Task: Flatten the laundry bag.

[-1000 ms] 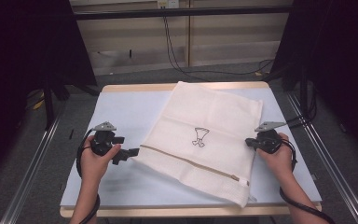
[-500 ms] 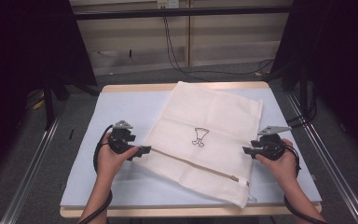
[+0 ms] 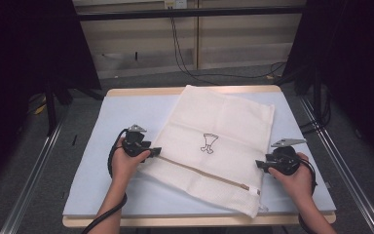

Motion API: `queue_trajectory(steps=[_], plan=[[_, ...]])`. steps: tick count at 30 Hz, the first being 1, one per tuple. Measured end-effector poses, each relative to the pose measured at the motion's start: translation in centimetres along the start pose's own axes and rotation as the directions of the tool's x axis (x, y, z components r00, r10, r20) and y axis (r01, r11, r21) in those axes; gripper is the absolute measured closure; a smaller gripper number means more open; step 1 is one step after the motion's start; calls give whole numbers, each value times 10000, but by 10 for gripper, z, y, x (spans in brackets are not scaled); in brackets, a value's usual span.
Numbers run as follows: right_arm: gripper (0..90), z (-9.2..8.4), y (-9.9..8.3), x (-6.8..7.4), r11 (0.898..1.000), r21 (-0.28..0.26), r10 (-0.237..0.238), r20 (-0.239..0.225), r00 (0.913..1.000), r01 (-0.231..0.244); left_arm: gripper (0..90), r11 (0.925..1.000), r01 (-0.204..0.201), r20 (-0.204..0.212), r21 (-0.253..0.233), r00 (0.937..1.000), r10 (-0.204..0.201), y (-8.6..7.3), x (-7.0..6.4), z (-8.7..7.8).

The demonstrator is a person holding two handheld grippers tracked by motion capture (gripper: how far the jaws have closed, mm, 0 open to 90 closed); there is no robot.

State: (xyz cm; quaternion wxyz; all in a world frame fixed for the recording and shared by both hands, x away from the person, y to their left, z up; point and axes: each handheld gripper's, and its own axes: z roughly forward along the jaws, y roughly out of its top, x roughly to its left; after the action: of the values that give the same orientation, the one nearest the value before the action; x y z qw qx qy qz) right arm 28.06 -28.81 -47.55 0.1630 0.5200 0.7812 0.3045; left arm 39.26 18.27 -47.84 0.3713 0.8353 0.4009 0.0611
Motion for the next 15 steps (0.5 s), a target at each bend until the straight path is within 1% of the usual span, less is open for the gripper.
queue_trajectory(steps=[1, 2, 3, 4, 5, 7, 8, 9, 10, 11, 12, 13, 14, 15], plan=[[552, 1, 0, 0, 9999, -118, 26, 15, 10000, -26, 425, 10000, 77, 72, -9, 9999, -77, 0, -1, 0], [586, 1, 1, 0, 9997, -213, -121, 2, 9999, 121, 430, 9999, 117, 98, 87, 9999, -118, 1, 0, -1], [634, 2, 2, 0, 9999, -163, 5, -7, 10000, -5, 458, 9998, 111, 94, 179, 9999, -113, 1, -1, -1], [692, 3, 3, -1, 9997, -209, -92, 56, 9999, 93, 522, 9997, 19, -20, 250, 10000, -19, 1, -1, -2], [724, 3, 3, -2, 9994, -274, -211, 68, 9998, 213, 559, 9995, 193, -47, 250, 9998, -192, 1, -2, -2], [793, 5, 5, -3, 9990, -316, -326, 48, 9995, 328, 607, 9991, 261, -67, 321, 9996, -259, 1, -2, -3], [823, 6, 7, -3, 9992, -287, -262, 30, 9997, 263, 653, 9989, 164, -135, 450, 9998, -158, 2, -2, -4], [843, 7, 8, -4, 9988, -317, -362, -14, 9993, 361, 731, 9977, 169, -76, 657, 9998, -165, 2, -2, -5], [854, 9, 9, -4, 9986, -360, -376, 30, 9993, 377, 758, 9970, 260, -13, 724, 9997, -260, 2, -3, -6], [860, 9, 10, -3, 9992, -268, -283, 53, 9996, 284, 779, 9973, 239, -1, 699, 9997, -240, 1, -3, -6], [864, 11, 12, -3, 9988, -302, -392, 71, 9992, 394, 809, 9970, 419, 30, 653, 9991, -422, 0, -4, -6], [868, 13, 14, -4, 9984, -342, -451, 123, 9989, 455, 831, 9964, 417, 96, 737, 9991, -425, 0, -5, -7], [872, 14, 16, -4, 9979, -378, -532, 93, 9985, 536, 851, 9960, 509, 125, 738, 9986, -520, -1, -5, -8], [873, 17, 18, -4, 9974, -435, -563, 122, 9983, 568, 858, 9952, 508, 226, 833, 9983, -529, -2, -4, -10]])
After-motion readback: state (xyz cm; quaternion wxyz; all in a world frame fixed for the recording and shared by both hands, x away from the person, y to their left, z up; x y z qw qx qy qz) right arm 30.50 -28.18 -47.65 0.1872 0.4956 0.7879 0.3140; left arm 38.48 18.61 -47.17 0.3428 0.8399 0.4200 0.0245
